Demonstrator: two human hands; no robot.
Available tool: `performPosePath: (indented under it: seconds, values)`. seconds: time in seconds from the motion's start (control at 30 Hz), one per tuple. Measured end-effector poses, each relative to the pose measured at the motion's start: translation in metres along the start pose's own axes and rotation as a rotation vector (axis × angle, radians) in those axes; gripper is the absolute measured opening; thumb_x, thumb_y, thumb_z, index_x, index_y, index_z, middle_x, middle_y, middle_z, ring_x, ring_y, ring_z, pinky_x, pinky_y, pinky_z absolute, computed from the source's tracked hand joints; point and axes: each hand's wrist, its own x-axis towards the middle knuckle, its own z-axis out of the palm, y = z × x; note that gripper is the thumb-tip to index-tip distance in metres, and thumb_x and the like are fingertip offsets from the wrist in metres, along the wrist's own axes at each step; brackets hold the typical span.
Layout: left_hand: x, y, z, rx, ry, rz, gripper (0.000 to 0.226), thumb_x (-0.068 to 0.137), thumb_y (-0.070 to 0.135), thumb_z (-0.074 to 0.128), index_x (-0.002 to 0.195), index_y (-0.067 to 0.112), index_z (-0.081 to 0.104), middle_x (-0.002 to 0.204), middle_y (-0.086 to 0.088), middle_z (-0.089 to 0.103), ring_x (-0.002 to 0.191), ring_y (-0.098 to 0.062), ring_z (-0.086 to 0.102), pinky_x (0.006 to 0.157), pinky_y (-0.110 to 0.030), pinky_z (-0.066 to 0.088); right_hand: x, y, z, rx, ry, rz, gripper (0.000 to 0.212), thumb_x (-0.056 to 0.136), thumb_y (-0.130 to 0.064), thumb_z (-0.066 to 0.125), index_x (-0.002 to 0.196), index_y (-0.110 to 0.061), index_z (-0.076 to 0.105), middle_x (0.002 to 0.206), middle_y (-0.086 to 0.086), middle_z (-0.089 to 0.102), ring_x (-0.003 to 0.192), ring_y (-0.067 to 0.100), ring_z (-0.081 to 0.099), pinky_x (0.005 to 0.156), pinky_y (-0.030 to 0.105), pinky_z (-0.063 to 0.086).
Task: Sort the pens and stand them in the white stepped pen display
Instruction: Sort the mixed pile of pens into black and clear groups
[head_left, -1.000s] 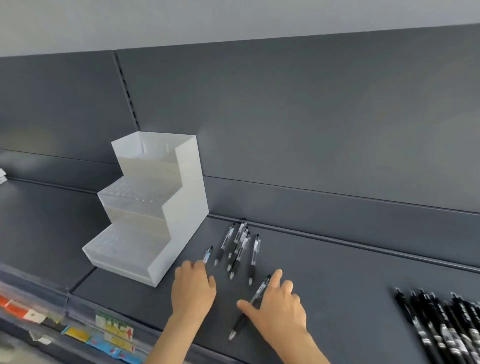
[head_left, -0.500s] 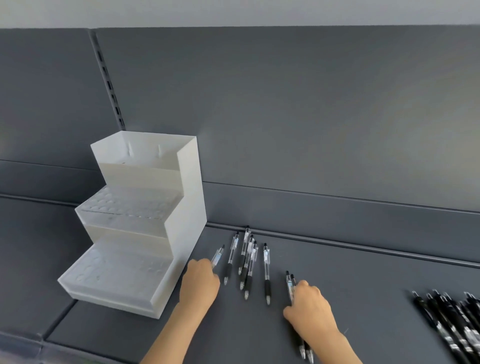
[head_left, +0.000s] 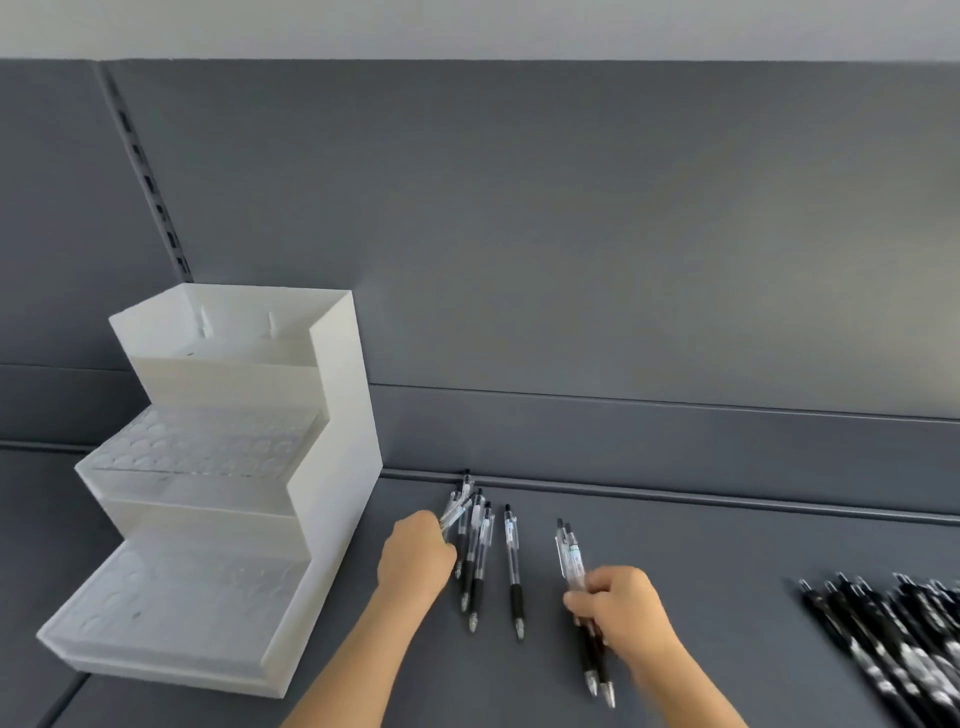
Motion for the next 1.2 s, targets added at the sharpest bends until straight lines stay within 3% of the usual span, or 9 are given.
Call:
performPosePath:
  seconds: [0.1,0.2,0.3,0.37,0.53,0.67,0.87,0.97,1.2]
  values:
    - [-0.002,-0.008,-0.006,-0.108,0.008,0.038,0.035,0.085,0.007,0.05,0.059,0.013,0.026,0.058,0.0,0.035,0.048,-0.013,0.031,0.045,-0.024,0.022,-0.013,-0.002,-0.014,0.445,-0.17,0.1,0.011,0.087,0.0,0.057,0.08,-0.001,0.066,0.06,0.005,0.055,0.046,0.011,0.046,0.045,0.018,0.037]
    - [-0.023,-0.006,-0.02,-0.556,-0.163,0.053,0.036,0.085,0.002,0.053,0.055,0.012,0.035,0.052,-0.004,0.033,0.044,-0.013,0.03,0.043,-0.021,0.024,-0.024,-0.002,-0.025,0.688,-0.302,0.135,0.017,0.091,0.001,0.05,0.087,-0.002,0.066,0.063,0.004,0.062,0.048,0.01,0.054,0.05,0.02,0.042]
    - [-0.051,0.012,-0.025,-1.021,-0.449,0.007,0.014,0.09,0.0,0.053,0.08,-0.001,0.064,0.066,-0.009,0.054,0.06,-0.02,0.058,0.053,-0.026,0.047,-0.032,0.0,-0.036,0.762,-0.353,0.125,0.017,0.09,-0.002,0.049,0.088,-0.004,0.066,0.067,0.004,0.064,0.051,0.011,0.053,0.054,0.023,0.04]
    - [-0.065,0.029,-0.02,-1.164,-0.574,-0.021,0.015,0.09,-0.003,0.051,0.097,-0.003,0.065,0.072,-0.01,0.06,0.066,-0.024,0.065,0.058,-0.031,0.054,-0.037,0.003,-0.046,0.79,-0.361,0.1,0.015,0.086,-0.004,0.052,0.086,-0.005,0.067,0.068,0.005,0.064,0.051,0.012,0.052,0.055,0.024,0.039]
    - [-0.088,0.066,0.0,-1.222,-0.677,-0.045,0.015,0.086,-0.006,0.054,0.096,-0.003,0.065,0.078,-0.013,0.071,0.064,-0.023,0.069,0.055,-0.03,0.056,-0.05,0.015,-0.079,0.827,-0.367,0.04,0.009,0.068,-0.006,0.071,0.075,-0.011,0.071,0.068,0.006,0.062,0.051,0.013,0.052,0.051,0.024,0.043]
    - [-0.107,0.103,0.021,-1.204,-0.733,-0.021,0.014,0.083,-0.007,0.057,0.094,-0.002,0.065,0.074,-0.012,0.07,0.062,-0.021,0.068,0.054,-0.028,0.056,-0.062,0.032,-0.114,0.884,-0.296,-0.005,0.005,0.063,-0.011,0.067,0.067,-0.011,0.068,0.061,0.004,0.058,0.047,0.012,0.048,0.047,0.023,0.043]
    - [-0.151,0.187,0.071,-1.156,-0.837,0.032,0.014,0.079,-0.009,0.059,0.089,-0.001,0.065,0.069,-0.012,0.067,0.059,-0.021,0.067,0.054,-0.029,0.057,-0.08,0.08,-0.202,0.91,-0.226,-0.068,0.01,0.065,-0.01,0.067,0.065,-0.007,0.057,0.055,0.004,0.051,0.045,0.013,0.048,0.047,0.025,0.046]
    - [-0.184,0.243,0.11,-1.126,-0.857,0.051,0.012,0.078,-0.009,0.059,0.086,-0.002,0.065,0.068,-0.012,0.067,0.058,-0.02,0.067,0.055,-0.028,0.058,-0.087,0.119,-0.263,0.905,-0.211,-0.079,0.01,0.072,-0.01,0.071,0.073,-0.005,0.062,0.062,0.007,0.057,0.055,0.018,0.053,0.06,0.031,0.051]
    - [-0.267,0.367,0.208,-1.097,-0.891,0.047,0.016,0.082,-0.011,0.055,0.086,-0.003,0.068,0.072,-0.015,0.069,0.057,-0.019,0.067,0.052,-0.027,0.057,-0.112,0.2,-0.407,0.824,-0.17,-0.092,0.02,0.086,0.0,0.051,0.075,-0.001,0.068,0.064,0.007,0.067,0.055,0.016,0.061,0.055,0.026,0.05]
